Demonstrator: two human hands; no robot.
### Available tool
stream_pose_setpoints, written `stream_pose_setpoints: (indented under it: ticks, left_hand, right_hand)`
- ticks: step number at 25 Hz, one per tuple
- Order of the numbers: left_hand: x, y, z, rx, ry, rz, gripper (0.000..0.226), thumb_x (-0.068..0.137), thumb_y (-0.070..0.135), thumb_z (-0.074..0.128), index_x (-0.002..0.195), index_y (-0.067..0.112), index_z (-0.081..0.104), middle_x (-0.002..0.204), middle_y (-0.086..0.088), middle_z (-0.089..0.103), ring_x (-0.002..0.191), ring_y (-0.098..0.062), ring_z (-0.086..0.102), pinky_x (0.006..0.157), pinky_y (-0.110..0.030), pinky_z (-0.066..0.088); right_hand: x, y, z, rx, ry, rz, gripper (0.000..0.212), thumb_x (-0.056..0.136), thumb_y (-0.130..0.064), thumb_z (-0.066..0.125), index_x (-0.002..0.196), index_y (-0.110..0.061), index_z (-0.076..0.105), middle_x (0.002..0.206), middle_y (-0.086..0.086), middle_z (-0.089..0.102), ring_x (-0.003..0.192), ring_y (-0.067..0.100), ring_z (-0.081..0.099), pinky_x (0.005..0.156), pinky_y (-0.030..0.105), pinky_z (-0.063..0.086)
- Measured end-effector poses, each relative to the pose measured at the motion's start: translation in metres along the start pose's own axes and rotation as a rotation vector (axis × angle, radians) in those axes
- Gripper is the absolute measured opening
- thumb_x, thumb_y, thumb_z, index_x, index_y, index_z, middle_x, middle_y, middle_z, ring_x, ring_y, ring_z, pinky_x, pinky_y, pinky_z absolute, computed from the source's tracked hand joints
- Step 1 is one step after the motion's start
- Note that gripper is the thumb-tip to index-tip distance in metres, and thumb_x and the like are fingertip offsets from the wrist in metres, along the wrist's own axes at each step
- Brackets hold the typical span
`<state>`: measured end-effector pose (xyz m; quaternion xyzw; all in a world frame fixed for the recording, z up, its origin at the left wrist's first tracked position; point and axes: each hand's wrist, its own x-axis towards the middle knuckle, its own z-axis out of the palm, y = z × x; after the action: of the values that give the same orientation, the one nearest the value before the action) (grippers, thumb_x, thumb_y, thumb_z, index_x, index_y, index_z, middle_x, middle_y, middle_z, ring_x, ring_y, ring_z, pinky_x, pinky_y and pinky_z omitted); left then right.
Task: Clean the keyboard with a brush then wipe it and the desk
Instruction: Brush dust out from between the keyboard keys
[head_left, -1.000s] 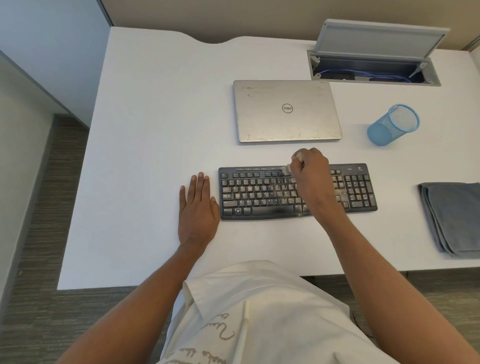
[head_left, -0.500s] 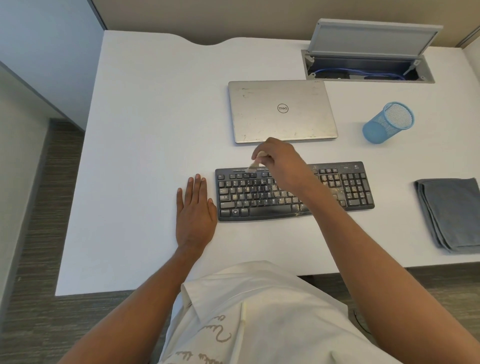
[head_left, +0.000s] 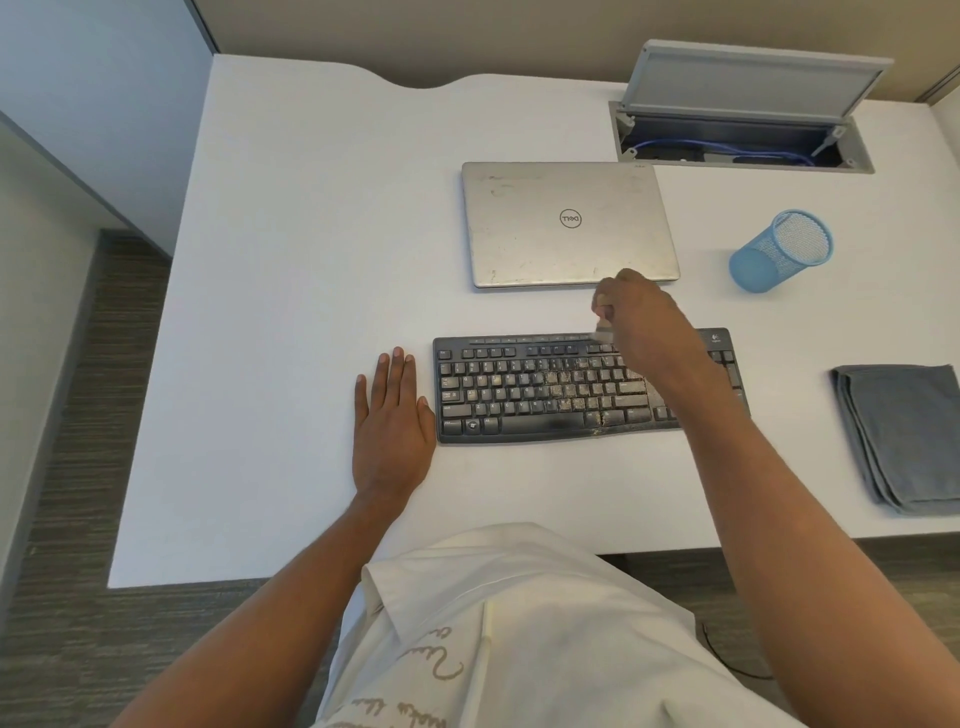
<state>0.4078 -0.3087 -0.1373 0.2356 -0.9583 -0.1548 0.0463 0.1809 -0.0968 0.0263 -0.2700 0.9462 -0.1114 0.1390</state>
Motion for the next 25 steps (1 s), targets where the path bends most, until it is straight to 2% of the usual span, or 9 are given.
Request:
stream_pose_setpoints:
  ticks: [2,3,4,6,8,14,18,22,25]
  left_hand:
    - [0.000,0.000,0.000,0.002,-0.002,-0.001,0.061,0.109,0.028,0.022,0.166,0.007,0.028,0.175,-0.008,0.023,0.164,-0.023,0.015,0.134,-0.048,0.006]
    - [0.000,0.000,0.000,0.003,-0.003,0.000,0.061,0.109,0.028,0.022,0.166,0.007,0.028,0.175,-0.008,0.023,0.164,-0.023,0.015,0.134,-0.047,0.005]
    - [0.000,0.000,0.000,0.004,-0.004,0.001,0.061,0.109,0.028,0.022,0.166,0.007,0.028,0.176,-0.008,0.023,0.164,-0.023,0.015,0.134,-0.048,0.006]
    - [0.001,-0.001,0.001,0.008,-0.006,0.005,0.061,0.109,0.029,0.022,0.166,0.007,0.028,0.176,-0.008,0.023,0.164,-0.023,0.015,0.134,-0.048,0.006]
    - [0.001,-0.002,0.001,0.007,-0.007,0.005,0.061,0.109,0.029,0.021,0.166,0.007,0.028,0.176,-0.009,0.023,0.164,-0.023,0.015,0.134,-0.048,0.007]
    - [0.000,-0.001,0.001,-0.007,0.006,0.000,0.061,0.109,0.028,0.021,0.166,0.007,0.030,0.175,-0.008,0.025,0.164,-0.023,0.016,0.134,-0.050,0.009]
    - [0.000,-0.001,0.002,0.001,0.003,-0.001,0.060,0.110,0.028,0.022,0.166,0.007,0.030,0.175,-0.008,0.024,0.164,-0.023,0.015,0.134,-0.050,0.009]
    - [0.000,-0.001,0.002,-0.009,0.006,0.006,0.061,0.110,0.028,0.022,0.166,0.006,0.030,0.175,-0.009,0.024,0.164,-0.024,0.016,0.134,-0.050,0.008]
    - [0.000,-0.001,0.002,-0.004,0.012,0.011,0.061,0.110,0.028,0.022,0.166,0.006,0.030,0.175,-0.010,0.025,0.164,-0.024,0.016,0.134,-0.049,0.008]
  right_hand:
    - [-0.003,-0.026,0.000,0.064,0.049,-0.059,0.018,0.098,0.006,0.050,0.099,-0.007,0.063,0.102,0.004,0.056,0.079,0.012,0.057,0.062,0.013,0.040]
    - [-0.003,-0.040,0.003,0.098,0.044,-0.096,0.018,0.101,0.003,0.050,0.101,-0.008,0.064,0.103,0.002,0.056,0.081,0.008,0.056,0.065,0.010,0.040]
    - [-0.003,-0.053,0.008,0.121,0.021,-0.135,0.018,0.101,0.002,0.051,0.103,-0.009,0.064,0.105,0.002,0.057,0.085,0.010,0.056,0.071,0.013,0.044]
    - [-0.001,-0.071,0.018,0.129,-0.073,-0.193,0.017,0.100,0.002,0.052,0.104,-0.008,0.065,0.106,0.005,0.059,0.092,0.021,0.060,0.078,0.032,0.052]
    - [-0.001,-0.070,0.025,0.105,-0.148,-0.221,0.017,0.102,0.001,0.050,0.104,-0.006,0.066,0.106,0.008,0.059,0.092,0.028,0.061,0.076,0.038,0.051]
    - [-0.015,-0.016,0.016,0.055,-0.103,-0.054,0.031,0.092,0.014,0.052,0.099,-0.014,0.064,0.100,0.002,0.056,0.081,0.019,0.057,0.056,0.019,0.033]
    - [-0.019,-0.017,0.008,0.075,-0.005,-0.031,0.025,0.096,0.011,0.050,0.098,-0.010,0.064,0.100,0.003,0.056,0.076,0.015,0.054,0.055,0.009,0.032]
    - [-0.023,-0.054,0.015,0.204,-0.043,-0.130,0.022,0.103,0.000,0.048,0.103,-0.009,0.068,0.103,0.004,0.058,0.078,0.018,0.055,0.056,0.014,0.039]
    - [-0.024,-0.063,0.026,0.197,-0.082,-0.181,0.022,0.104,-0.002,0.046,0.104,-0.008,0.067,0.106,0.009,0.059,0.082,0.028,0.059,0.063,0.031,0.044]
